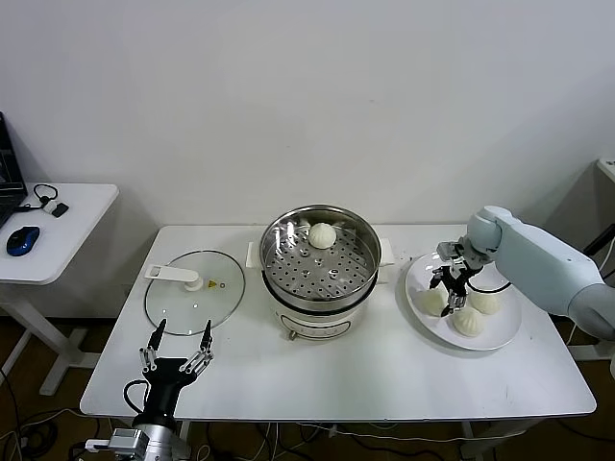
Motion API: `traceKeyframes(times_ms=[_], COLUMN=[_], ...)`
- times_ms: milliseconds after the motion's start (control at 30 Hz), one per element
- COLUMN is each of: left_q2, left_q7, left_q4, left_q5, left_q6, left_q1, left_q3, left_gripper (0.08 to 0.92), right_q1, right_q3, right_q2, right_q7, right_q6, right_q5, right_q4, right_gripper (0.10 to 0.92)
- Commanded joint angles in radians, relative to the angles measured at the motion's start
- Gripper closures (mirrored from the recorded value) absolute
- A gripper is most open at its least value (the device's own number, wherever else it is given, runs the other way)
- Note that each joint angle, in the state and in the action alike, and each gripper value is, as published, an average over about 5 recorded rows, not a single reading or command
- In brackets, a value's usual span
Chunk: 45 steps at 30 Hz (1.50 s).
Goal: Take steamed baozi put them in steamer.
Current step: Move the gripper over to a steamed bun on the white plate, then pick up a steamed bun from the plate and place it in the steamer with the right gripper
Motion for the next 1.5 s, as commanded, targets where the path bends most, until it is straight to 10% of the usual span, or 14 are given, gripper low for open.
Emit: traceKeyframes(times_ms=[33,933,1500], left_q2=[-0.001,-0.011,-0.015], left_q7=[0.000,-0.003,-0.006], left_q4=[0.000,0.002,-0.024], left_q5=[0.001,0.003,0.008], left_q6=[-0.001,-0.005,-0.004], left_q1=[0.002,-0.001,0.009], left_q3=[0.000,0.011,0.012], left_gripper=[0.177,0.177,0.177], right_q1=[-0.003,0.540,0.718], right_q3=[0.007,-0.399,-0.542], right_q2=[-0.001,-0.042,0.239], right_q7=[0.000,-0.051,-0.048], right_q6=[0.001,-0.059,-0.147], right_q5=[-0.003,0.434,0.692], right_q4=[0.001,0.198,0.179], right_gripper=[0.323,0.338,0.338])
